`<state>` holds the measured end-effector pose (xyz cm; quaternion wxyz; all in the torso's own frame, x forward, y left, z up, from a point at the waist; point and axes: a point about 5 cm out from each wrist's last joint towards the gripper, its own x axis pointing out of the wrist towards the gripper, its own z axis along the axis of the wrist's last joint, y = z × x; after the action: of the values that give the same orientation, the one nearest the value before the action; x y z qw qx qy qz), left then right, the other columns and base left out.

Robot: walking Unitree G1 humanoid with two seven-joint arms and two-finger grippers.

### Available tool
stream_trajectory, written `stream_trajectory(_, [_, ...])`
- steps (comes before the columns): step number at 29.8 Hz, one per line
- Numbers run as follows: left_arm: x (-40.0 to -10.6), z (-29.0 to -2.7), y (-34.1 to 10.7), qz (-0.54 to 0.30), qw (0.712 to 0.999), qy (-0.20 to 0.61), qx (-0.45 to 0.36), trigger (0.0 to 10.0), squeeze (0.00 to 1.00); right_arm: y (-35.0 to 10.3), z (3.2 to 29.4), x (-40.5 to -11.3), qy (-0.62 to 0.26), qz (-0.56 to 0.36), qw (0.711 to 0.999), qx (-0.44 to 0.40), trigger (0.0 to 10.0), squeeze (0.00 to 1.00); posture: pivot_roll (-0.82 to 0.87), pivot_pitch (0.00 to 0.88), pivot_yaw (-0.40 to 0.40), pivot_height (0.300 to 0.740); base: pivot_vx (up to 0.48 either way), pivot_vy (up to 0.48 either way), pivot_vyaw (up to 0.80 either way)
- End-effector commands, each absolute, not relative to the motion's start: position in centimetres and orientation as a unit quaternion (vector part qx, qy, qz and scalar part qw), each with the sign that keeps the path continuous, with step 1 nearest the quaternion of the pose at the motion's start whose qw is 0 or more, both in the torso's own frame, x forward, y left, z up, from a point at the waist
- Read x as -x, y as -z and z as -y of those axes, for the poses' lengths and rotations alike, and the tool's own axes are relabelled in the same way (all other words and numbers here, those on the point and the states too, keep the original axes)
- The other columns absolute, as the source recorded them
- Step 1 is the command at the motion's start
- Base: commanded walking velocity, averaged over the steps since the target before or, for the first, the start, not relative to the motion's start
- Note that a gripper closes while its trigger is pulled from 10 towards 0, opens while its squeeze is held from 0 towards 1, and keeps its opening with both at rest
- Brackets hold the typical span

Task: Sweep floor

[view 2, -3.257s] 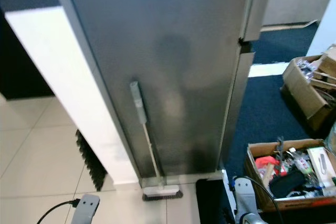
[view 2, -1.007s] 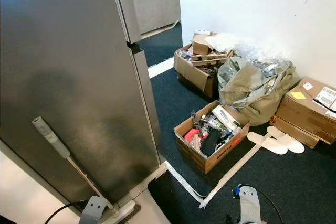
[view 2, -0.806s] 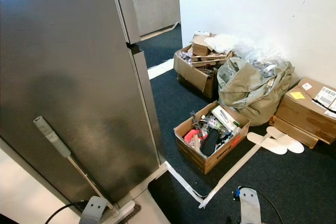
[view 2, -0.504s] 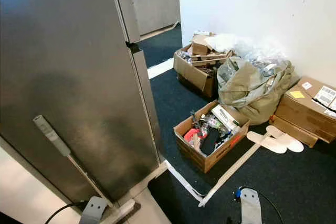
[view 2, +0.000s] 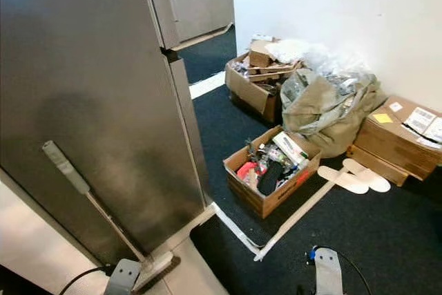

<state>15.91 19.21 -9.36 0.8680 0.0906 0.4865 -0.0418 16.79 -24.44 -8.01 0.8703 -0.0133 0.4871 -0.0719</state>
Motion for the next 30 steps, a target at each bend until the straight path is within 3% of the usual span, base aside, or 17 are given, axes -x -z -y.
stream_trajectory(1, [-15.53,-19.43,9.51,-0.495,0.862,0.042,-0.099,10.0,0.00,7.77,24.06,-17.53,0.065,-0.479,0.876,0.012,10.0,0.00,-0.10,0.000,0.073,0.740,-0.480,0.000,0.00])
stream_trajectory(12, [-15.29,-19.44,9.60,-0.498,0.860,0.043,-0.101,10.0,0.00,7.81,24.08,-17.42,0.066,-0.480,0.875,0.011,10.0,0.00,-0.10,0.000,0.073,0.740,-0.472,0.000,0.00])
stream_trajectory(20, [-15.26,-19.43,9.61,-0.498,0.860,0.046,-0.103,10.0,0.00,7.96,24.14,-17.09,0.066,-0.488,0.870,0.016,10.0,0.00,-0.10,0.000,0.071,0.740,-0.369,0.000,-0.80])
stream_trajectory(30, [-16.18,-19.14,9.29,-0.488,0.863,0.051,-0.120,10.0,0.00,7.94,24.21,-17.13,0.066,-0.491,0.868,0.024,10.0,0.00,-0.10,0.000,0.069,0.740,0.000,0.000,-0.80])
